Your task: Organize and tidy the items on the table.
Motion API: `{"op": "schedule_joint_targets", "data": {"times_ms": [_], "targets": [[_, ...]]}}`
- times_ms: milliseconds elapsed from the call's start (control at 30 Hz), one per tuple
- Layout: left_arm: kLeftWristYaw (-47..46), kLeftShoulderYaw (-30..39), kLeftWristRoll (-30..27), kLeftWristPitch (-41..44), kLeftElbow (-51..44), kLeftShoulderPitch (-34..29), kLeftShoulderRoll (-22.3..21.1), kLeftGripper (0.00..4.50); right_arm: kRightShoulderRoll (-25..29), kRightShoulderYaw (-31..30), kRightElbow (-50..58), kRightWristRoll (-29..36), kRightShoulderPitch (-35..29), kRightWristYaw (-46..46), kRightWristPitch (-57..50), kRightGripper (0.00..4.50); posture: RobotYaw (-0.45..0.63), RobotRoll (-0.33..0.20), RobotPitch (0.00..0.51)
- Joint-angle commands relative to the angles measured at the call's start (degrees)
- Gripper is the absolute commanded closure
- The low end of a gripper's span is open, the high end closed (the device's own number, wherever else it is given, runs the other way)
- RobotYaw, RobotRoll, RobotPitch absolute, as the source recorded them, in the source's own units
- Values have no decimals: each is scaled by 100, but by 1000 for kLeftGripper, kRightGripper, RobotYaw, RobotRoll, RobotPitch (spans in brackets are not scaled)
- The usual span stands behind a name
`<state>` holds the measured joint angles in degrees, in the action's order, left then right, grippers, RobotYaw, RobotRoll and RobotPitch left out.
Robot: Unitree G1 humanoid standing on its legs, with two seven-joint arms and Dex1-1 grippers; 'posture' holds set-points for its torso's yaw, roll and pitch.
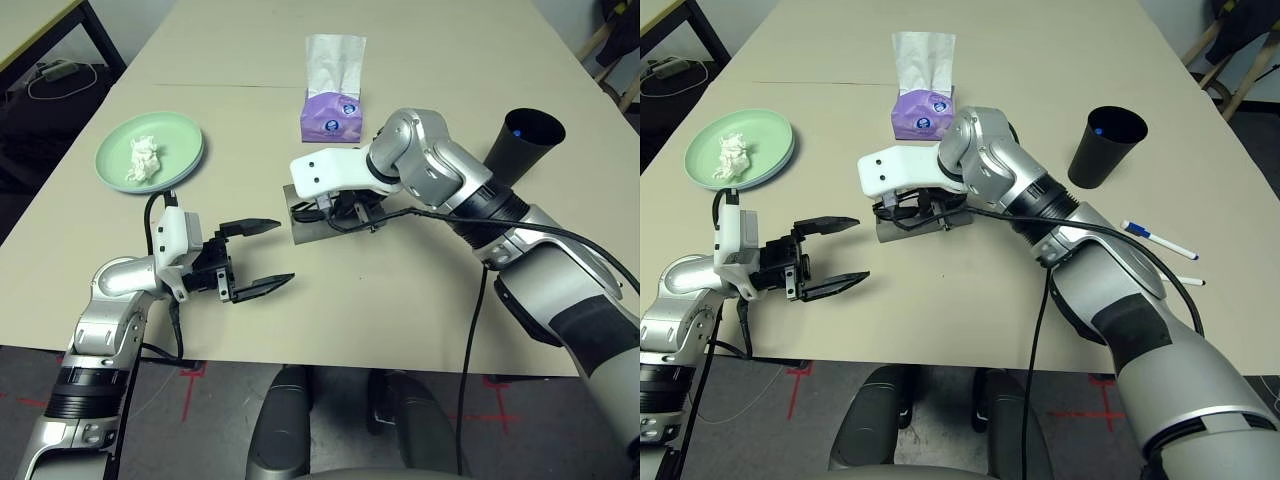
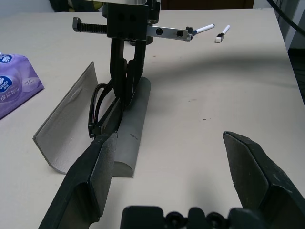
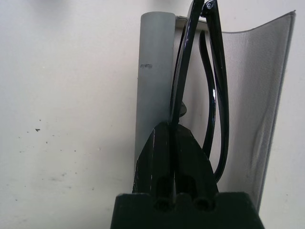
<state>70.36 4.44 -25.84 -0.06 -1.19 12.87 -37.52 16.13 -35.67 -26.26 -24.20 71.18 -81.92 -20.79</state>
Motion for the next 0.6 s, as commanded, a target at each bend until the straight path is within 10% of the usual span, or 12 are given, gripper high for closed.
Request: {"op": "schedule_joint_targets", "data": {"times_ms": [33, 133, 600], "targets": [[21, -45, 27, -71, 51, -10, 8, 0, -34, -57, 151, 59, -56, -43, -60, 4466, 275, 0, 193], [22, -47, 30, -73, 63, 0, 10, 0, -37, -63, 154, 57, -53, -54, -103, 4466, 273, 0, 193], [67, -135, 85, -170, 264, 179, 64, 0, 92, -46, 255, 34, -37, -55, -141, 28, 252, 0, 175]]}}
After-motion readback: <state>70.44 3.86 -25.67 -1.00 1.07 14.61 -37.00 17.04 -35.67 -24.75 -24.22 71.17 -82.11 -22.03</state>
